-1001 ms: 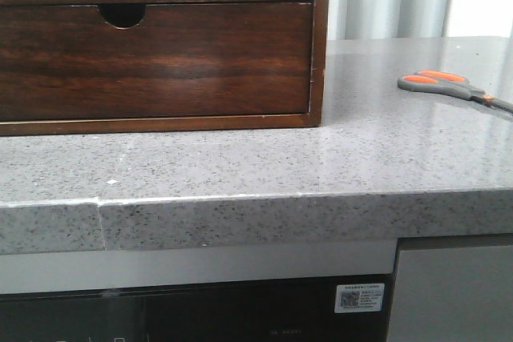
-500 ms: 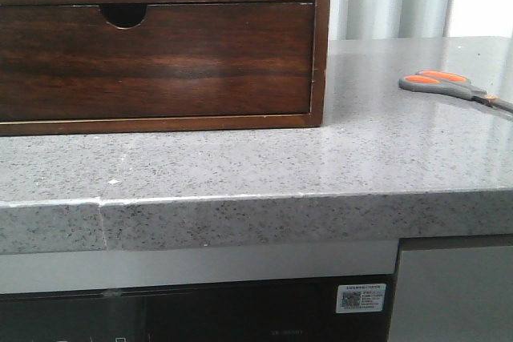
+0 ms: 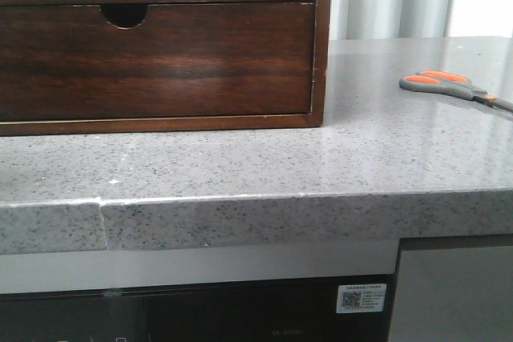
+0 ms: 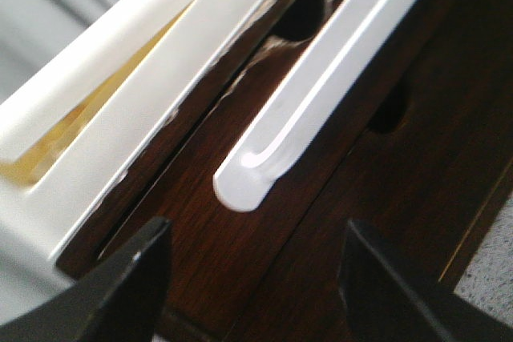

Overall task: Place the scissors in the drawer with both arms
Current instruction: 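Grasp the white handle with the left gripper and pull the drawer open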

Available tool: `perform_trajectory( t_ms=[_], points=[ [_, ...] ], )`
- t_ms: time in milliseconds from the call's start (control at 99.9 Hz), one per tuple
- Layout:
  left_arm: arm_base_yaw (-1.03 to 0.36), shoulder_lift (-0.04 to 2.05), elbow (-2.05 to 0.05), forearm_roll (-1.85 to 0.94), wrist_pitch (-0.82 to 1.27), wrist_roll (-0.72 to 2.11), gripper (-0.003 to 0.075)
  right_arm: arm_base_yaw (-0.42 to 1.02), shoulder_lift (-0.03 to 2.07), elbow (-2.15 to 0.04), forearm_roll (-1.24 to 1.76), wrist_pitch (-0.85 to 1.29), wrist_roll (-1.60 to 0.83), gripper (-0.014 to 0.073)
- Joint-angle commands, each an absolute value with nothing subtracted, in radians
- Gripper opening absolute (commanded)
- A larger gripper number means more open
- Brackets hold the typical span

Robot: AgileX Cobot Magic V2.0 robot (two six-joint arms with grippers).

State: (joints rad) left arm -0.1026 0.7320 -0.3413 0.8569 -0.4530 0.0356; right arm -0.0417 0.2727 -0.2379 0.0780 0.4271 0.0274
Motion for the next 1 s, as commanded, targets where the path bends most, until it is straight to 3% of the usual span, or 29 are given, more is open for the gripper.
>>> perform_trajectory(
  t_ms=[0,681,771,941,991],
  points=[
    [-0.150,0.789,-0.415,0.885,-0.523,0.053,0.0428,-0.040,0.291,-0.269,0.080,0.344,0.022,-0.0055],
    [-0.247,1.107,-0.617,0.885,-0.534,0.264,0.0419,-0.040,0.291,-0.269,0.080,0.350,0.022,-0.0055],
    [-0.247,1.114,-0.619,0.885,-0.534,0.264,0.0344,-0.040,0.291,-0.269,0.080,0.353,0.022,-0.0055],
    [-0.247,1.114,-0.619,0.886,-0.534,0.264,0.0015,-0.040,0.291,-0.269,0.080,0.356,0.022,-0.0055],
    [-0.247,1.114,-0.619,0.888,-0.534,0.264,-0.0018,-0.040,0.291,-0.269,0.080,0.356,0.022,-0.0055]
  ],
)
